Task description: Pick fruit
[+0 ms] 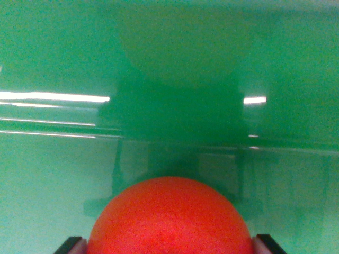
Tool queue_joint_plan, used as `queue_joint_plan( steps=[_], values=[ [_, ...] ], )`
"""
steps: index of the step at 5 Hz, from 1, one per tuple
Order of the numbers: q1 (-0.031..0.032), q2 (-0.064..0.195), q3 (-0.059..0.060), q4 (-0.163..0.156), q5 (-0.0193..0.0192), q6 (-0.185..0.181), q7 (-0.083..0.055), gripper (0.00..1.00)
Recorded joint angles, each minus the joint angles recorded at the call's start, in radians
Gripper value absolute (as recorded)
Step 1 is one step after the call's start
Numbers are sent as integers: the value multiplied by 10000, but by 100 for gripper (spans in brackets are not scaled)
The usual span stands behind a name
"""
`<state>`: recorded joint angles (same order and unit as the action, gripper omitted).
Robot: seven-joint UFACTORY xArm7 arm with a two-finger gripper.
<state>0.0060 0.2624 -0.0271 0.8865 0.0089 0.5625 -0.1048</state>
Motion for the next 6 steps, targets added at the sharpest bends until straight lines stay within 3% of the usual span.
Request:
queue_joint_plan(
  steps=[3,6],
  values=[
    [0,-35,0,58,-1,93,1,100],
    [2,-173,-2,289,-7,462,4,100]
  ],
)
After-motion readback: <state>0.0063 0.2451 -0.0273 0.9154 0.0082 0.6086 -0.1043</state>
